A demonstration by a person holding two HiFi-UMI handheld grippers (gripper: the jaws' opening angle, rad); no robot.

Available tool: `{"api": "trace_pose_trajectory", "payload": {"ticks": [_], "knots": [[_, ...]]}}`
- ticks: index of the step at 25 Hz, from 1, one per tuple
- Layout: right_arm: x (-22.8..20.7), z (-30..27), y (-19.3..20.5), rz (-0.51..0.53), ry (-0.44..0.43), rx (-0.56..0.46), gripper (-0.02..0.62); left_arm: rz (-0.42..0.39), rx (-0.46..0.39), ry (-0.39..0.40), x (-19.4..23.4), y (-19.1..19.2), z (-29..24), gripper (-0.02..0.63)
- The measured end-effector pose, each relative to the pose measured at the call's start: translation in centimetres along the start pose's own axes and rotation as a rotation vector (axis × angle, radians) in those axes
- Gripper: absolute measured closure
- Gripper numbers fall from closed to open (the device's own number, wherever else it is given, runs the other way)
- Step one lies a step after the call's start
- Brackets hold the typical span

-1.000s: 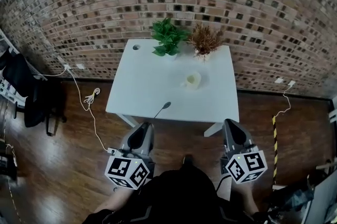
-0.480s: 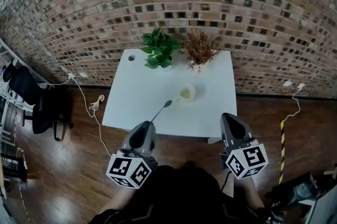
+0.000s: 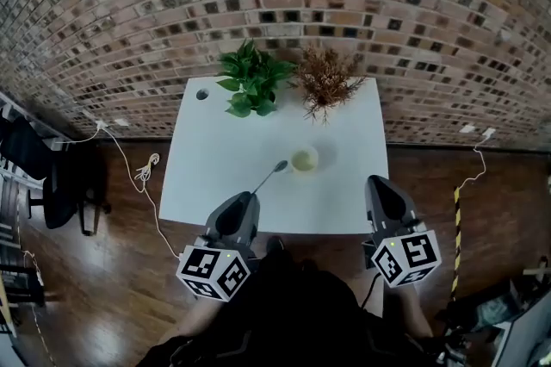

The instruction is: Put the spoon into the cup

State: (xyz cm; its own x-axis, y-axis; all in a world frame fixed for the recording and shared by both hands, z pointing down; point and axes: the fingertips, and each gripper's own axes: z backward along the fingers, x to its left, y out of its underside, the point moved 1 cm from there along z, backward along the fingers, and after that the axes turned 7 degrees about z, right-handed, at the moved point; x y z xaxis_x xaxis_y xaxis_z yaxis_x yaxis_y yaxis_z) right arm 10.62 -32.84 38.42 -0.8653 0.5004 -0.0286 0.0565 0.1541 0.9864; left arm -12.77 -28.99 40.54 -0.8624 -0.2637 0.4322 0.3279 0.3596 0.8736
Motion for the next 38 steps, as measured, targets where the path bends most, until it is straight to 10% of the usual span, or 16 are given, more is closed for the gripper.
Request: {"api": "trace_pose_trajectory", "payload": {"ticks": [18,38], "knots": [[-0.2,-9.3,1.4,0.038,0.113,0.063,0.589,0.058,0.201,0.198,6.2,0.8,-8.5,0.568],[-4.7,-11.5,5.4,0.018,-0.024,0.101,0.589,0.068,0.416,0.051,5.3,9.3,-14.4,0.568]]}}
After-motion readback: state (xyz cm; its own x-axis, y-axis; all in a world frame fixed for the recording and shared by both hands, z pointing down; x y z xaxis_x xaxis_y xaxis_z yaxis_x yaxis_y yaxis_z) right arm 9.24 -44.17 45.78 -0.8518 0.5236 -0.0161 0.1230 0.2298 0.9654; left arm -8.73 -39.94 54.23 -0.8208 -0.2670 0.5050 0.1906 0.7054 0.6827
